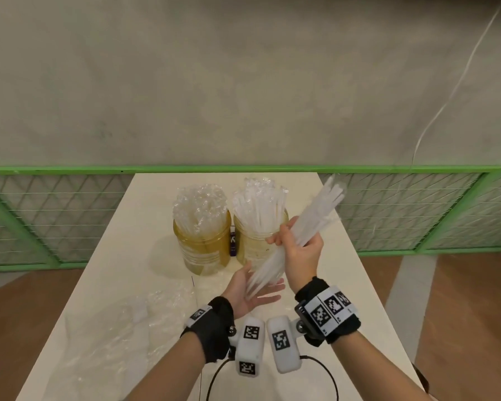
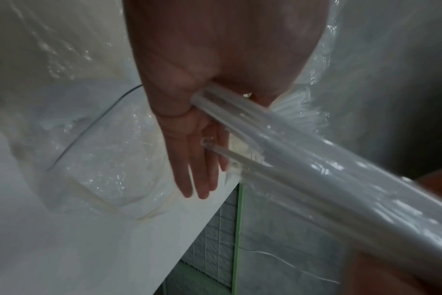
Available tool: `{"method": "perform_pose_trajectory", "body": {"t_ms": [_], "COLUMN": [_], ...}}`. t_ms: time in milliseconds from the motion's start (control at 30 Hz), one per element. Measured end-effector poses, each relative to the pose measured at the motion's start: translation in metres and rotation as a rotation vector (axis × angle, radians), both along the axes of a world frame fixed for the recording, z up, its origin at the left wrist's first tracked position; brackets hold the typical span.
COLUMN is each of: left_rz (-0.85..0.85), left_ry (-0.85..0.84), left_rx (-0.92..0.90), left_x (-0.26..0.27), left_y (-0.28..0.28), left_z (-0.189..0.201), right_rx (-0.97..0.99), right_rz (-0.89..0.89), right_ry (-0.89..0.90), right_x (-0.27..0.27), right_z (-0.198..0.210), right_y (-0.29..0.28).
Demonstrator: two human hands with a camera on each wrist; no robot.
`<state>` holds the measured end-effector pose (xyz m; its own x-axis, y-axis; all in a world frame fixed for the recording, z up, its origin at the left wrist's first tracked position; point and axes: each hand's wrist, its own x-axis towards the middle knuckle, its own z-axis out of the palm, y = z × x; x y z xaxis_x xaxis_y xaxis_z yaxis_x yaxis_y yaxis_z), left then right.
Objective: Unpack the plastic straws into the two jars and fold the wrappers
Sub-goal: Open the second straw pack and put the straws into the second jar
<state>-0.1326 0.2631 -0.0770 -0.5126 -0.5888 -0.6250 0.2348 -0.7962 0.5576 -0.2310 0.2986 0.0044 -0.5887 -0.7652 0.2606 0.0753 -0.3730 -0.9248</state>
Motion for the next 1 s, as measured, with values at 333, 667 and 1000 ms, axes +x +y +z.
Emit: {"method": "perform_pose_trajectory", "body": {"t_ms": [333,667,1000], "left_rz": [-0.205,-0.429,-0.400], "left_ry": [0.036,-0.106,-0.108], "left_rx": [-0.129,-0.205,-0.220], "left_x": [0.003,0.010,0.011], "left_y": [-0.001,0.001,0.006], "left_z": [0.012,0.030,0.030], "right_rx": [0.218,0.306,0.317], "right_rz": [0.080,0.151,0.236], "right_ry": [-0.073,0.083,0.216], "right_x": [0.014,0.010,0.024], "right_z": [-0.025,-0.029,-0.033], "right_y": [0.009,0.013,0.020]}}
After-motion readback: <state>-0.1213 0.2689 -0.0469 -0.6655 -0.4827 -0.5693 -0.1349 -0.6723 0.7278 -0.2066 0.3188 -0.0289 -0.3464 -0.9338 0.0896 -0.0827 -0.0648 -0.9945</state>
